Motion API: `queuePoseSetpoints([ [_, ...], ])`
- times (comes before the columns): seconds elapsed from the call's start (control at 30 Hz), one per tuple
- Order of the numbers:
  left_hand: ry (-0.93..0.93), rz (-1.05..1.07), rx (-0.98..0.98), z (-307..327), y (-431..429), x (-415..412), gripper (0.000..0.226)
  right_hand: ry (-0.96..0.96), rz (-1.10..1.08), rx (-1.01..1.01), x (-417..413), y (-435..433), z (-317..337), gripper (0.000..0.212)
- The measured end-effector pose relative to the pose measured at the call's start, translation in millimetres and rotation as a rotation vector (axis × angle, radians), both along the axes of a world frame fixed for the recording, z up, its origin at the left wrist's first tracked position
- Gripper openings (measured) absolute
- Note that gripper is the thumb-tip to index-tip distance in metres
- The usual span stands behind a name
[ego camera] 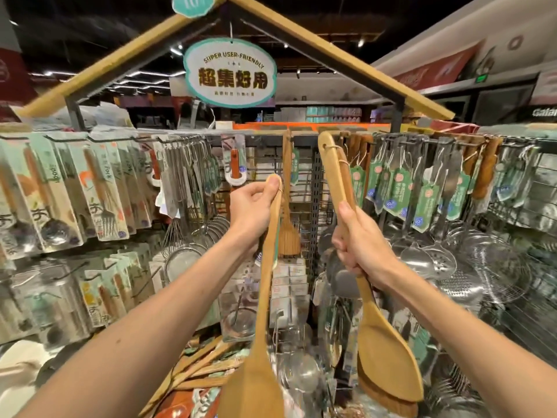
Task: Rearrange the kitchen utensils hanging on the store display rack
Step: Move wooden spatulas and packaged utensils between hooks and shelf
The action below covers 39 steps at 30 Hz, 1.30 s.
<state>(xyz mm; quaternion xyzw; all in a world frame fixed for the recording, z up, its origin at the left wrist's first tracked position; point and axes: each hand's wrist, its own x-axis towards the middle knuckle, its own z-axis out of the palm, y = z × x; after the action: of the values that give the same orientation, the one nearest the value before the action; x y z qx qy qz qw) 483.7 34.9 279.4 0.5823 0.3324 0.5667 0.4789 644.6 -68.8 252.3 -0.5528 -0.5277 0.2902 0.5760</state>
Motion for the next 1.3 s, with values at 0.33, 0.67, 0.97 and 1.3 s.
queuePoseSetpoints([
  [0.33,-0.008,0.067,0.21,51,9,25,0.017,0.109,0.01,0.053,-12,16,1,0.03],
  [0.67,-0.003,0.185,0.465,57,24,52,0.014,0.121,-0.003,0.07,-6,22,2,0.031],
  [0.97,-0.072,0.22,0.413,58,34,62,0.01,0.114,-0.008,0.072,6,23,3,0.031],
  [1.3,0.102,0.3,0.532,48,49,64,0.009,0.096,-0.013,0.074,5,26,0,0.03],
])
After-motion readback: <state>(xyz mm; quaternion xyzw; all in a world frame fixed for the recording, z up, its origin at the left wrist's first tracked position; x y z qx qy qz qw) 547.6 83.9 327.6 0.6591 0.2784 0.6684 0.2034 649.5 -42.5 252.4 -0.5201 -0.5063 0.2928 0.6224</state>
